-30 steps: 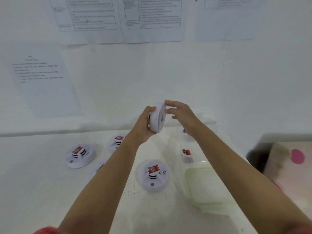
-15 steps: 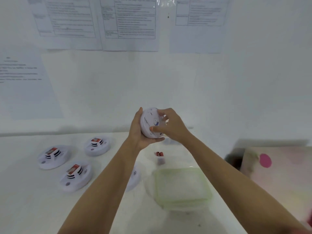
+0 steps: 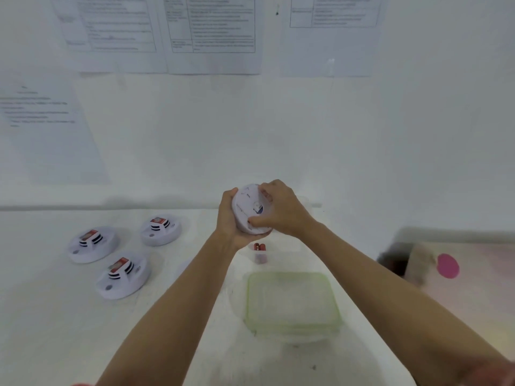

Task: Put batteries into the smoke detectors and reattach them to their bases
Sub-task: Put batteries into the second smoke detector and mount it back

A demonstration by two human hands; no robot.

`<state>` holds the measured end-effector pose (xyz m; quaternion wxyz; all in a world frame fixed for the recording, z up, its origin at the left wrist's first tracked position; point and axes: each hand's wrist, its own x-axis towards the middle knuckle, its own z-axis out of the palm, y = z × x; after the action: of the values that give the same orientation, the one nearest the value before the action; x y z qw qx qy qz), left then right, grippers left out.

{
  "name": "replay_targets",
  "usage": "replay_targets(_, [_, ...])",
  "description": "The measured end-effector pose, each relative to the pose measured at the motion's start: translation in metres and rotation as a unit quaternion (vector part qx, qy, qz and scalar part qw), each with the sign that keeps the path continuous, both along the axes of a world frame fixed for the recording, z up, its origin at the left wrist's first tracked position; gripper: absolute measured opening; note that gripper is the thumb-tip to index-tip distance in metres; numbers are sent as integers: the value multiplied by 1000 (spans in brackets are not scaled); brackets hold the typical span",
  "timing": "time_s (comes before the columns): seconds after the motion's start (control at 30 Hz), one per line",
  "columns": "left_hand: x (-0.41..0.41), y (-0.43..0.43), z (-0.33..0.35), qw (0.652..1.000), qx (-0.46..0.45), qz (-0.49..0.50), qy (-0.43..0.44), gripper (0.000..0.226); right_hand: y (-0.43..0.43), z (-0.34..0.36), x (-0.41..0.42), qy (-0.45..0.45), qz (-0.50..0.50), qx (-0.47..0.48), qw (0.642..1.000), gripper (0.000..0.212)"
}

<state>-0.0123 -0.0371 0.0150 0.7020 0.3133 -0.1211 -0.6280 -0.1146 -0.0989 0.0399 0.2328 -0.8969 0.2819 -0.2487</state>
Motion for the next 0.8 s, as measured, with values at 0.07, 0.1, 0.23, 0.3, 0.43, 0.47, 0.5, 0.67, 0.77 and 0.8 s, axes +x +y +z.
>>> replay_targets(0.07, [0,0,1,1000,3,-2,6,42,-1,1,1,5,5,-11,1000,51])
replay_targets(0.1, [-1,-1,2,1000,4,-4,10,42,-2,1,0,6,8,-16,1000,52])
replay_targets(0.23, [-3,-1,2,1000,11,-13,15,39,-2,4,-4,17,21,-23,999,53])
replay_targets(0.3, [-2,-1,0,1000,23,-15,2,37,-2,4,-6,24,30,-28,999,52])
replay_targets(0.43, [-3,0,-1,1000,25,-6,-11,38,-1,6,-8,16,37,-21,999,54])
replay_targets(0.47, [-5,2,2,1000,20,-5,-10,38,-1,6,-9,9,36,-15,999,56])
replay_targets(0.5, [-5,3,4,1000,16,-3,-12,38,0,6,-9,-3,36,-9,999,59])
replay_targets(0.67, [-4,14,3,1000,3,-7,-14,38,8,6,-15,-55,42,39,997,71])
replay_targets(0.77, [-2,25,-7,1000,3,1,-29,43,17,10,-23,-54,55,44,996,81])
replay_targets(0.8, [0,30,-10,999,4,1,-32,47,20,12,-28,-41,59,47,996,80])
